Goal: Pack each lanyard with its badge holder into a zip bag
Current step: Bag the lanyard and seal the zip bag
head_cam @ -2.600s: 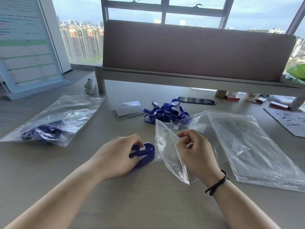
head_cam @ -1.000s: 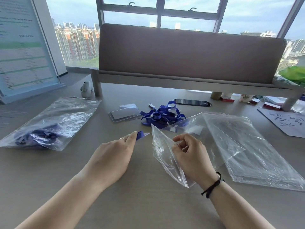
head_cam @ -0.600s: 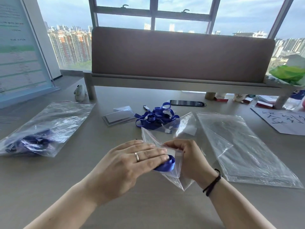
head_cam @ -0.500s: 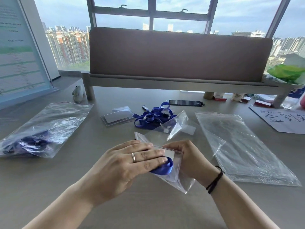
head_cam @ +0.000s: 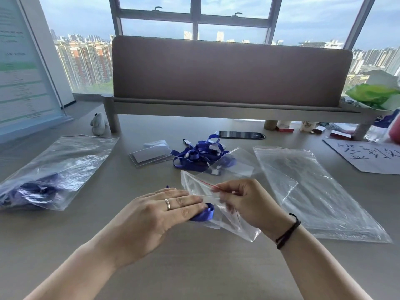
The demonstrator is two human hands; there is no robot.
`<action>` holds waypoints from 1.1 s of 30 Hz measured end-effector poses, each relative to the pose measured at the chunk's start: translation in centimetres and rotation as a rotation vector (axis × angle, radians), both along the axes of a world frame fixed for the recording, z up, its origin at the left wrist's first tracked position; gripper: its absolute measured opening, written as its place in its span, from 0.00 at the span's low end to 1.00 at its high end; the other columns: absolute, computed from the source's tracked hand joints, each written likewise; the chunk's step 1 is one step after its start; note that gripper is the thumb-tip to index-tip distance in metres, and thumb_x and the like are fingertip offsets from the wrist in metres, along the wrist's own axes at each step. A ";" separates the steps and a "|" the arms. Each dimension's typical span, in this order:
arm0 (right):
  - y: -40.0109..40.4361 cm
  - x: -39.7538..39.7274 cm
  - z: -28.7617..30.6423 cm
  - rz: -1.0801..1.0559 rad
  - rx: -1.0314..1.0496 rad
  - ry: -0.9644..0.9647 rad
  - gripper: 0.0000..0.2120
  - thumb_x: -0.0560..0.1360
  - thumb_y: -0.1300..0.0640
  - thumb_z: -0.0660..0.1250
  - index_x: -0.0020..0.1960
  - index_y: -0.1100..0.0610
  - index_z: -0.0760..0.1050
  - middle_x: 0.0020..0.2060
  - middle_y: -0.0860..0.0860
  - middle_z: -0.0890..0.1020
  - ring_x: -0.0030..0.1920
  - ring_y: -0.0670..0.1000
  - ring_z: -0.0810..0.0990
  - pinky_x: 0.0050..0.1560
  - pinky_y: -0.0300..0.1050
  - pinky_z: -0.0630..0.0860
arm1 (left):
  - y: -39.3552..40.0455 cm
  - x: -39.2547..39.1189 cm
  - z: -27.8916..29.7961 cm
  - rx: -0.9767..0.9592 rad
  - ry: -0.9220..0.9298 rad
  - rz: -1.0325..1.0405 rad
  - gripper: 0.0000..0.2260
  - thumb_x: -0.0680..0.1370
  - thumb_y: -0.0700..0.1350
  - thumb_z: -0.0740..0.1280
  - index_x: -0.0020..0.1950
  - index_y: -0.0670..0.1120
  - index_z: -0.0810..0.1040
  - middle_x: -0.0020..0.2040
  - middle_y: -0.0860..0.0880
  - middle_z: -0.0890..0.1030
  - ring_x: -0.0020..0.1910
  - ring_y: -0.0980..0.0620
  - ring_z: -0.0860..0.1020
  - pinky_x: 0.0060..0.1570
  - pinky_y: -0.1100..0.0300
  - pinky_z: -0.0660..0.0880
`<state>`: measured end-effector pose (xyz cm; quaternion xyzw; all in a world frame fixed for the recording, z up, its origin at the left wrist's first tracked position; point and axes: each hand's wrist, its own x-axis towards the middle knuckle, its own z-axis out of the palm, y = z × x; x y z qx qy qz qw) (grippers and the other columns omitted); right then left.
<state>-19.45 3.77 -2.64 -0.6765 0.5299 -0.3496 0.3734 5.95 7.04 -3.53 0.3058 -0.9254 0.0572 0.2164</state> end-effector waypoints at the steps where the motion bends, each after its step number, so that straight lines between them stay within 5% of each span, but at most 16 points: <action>1: 0.1 0.2 -0.1 -0.007 -0.020 0.005 0.12 0.77 0.63 0.70 0.48 0.46 0.85 0.36 0.57 0.84 0.30 0.45 0.76 0.40 0.39 0.76 | -0.1 0.0 -0.1 -0.020 -0.018 0.015 0.27 0.77 0.36 0.56 0.73 0.55 0.72 0.71 0.59 0.75 0.68 0.56 0.75 0.66 0.55 0.74; 5: 0.6 1.0 -0.2 0.011 -0.142 0.086 0.11 0.77 0.60 0.69 0.51 0.45 0.85 0.34 0.41 0.83 0.30 0.41 0.73 0.37 0.33 0.72 | 0.1 -0.6 -0.2 -0.099 -0.050 0.067 0.25 0.83 0.40 0.45 0.69 0.54 0.77 0.67 0.57 0.79 0.62 0.53 0.80 0.60 0.55 0.78; 7: 1.1 1.5 -0.2 0.028 -0.190 0.138 0.10 0.78 0.60 0.69 0.52 0.48 0.85 0.36 0.36 0.81 0.34 0.41 0.76 0.39 0.30 0.70 | 0.3 -1.1 -0.4 -0.117 -0.063 0.104 0.24 0.81 0.39 0.50 0.66 0.52 0.80 0.64 0.56 0.82 0.59 0.52 0.82 0.58 0.57 0.79; 11: 2.2 2.9 -0.4 0.128 -0.205 0.090 0.11 0.78 0.62 0.67 0.54 0.49 0.85 0.42 0.43 0.81 0.44 0.43 0.82 0.47 0.31 0.74 | 0.1 -2.4 -0.8 -0.165 -0.122 0.191 0.18 0.75 0.40 0.59 0.58 0.45 0.85 0.54 0.49 0.86 0.52 0.49 0.85 0.50 0.56 0.82; 17: 2.8 3.6 -0.5 0.181 -0.206 -0.053 0.11 0.79 0.62 0.66 0.53 0.51 0.85 0.42 0.45 0.79 0.43 0.47 0.82 0.46 0.47 0.82 | 1.0 -4.3 -1.1 -0.165 -0.110 0.187 0.12 0.73 0.39 0.59 0.46 0.48 0.82 0.40 0.50 0.84 0.39 0.49 0.83 0.32 0.58 0.79; 19: 3.1 3.6 -0.1 0.188 -0.205 -0.073 0.11 0.79 0.63 0.67 0.53 0.52 0.85 0.42 0.43 0.80 0.45 0.45 0.82 0.48 0.41 0.80 | 0.7 -4.5 -1.7 -0.073 -0.084 0.144 0.11 0.75 0.44 0.60 0.48 0.50 0.82 0.44 0.52 0.84 0.43 0.52 0.83 0.34 0.60 0.79; 21: 3.3 3.6 0.1 0.175 -0.243 -0.032 0.10 0.79 0.62 0.67 0.53 0.52 0.86 0.41 0.41 0.81 0.47 0.43 0.82 0.50 0.34 0.76 | 0.5 -4.5 -1.8 0.111 -0.016 0.082 0.12 0.78 0.54 0.62 0.57 0.51 0.79 0.53 0.53 0.84 0.54 0.56 0.78 0.48 0.68 0.74; 24: 2.7 3.3 0.1 0.075 -0.258 0.000 0.10 0.78 0.61 0.68 0.51 0.52 0.86 0.41 0.41 0.83 0.47 0.41 0.82 0.49 0.33 0.76 | 0.1 -3.5 -1.7 0.309 0.032 0.103 0.29 0.79 0.65 0.59 0.76 0.51 0.68 0.74 0.54 0.72 0.74 0.60 0.65 0.68 0.73 0.58; 26: 2.0 2.8 0.2 -0.025 -0.277 0.018 0.09 0.77 0.61 0.68 0.50 0.51 0.86 0.38 0.39 0.83 0.43 0.40 0.81 0.44 0.31 0.73 | 0.3 -2.5 -1.7 0.256 0.050 0.124 0.33 0.79 0.69 0.57 0.78 0.49 0.67 0.76 0.54 0.69 0.77 0.60 0.61 0.74 0.69 0.56; 30: 1.3 1.5 0.8 -0.128 -0.208 -0.046 0.11 0.77 0.62 0.68 0.46 0.48 0.86 0.29 0.33 0.80 0.29 0.38 0.75 0.32 0.28 0.68 | 0.2 -1.1 -1.1 0.020 0.204 0.181 0.23 0.76 0.67 0.65 0.61 0.52 0.83 0.60 0.57 0.83 0.61 0.57 0.80 0.58 0.56 0.78; 33: 1.3 1.4 0.9 -0.133 -0.149 -0.175 0.13 0.78 0.64 0.68 0.45 0.47 0.85 0.24 0.39 0.79 0.24 0.42 0.68 0.29 0.36 0.67 | 0.2 -1.0 -0.5 0.132 0.450 0.368 0.22 0.70 0.70 0.69 0.56 0.58 0.80 0.54 0.62 0.76 0.51 0.65 0.76 0.47 0.64 0.74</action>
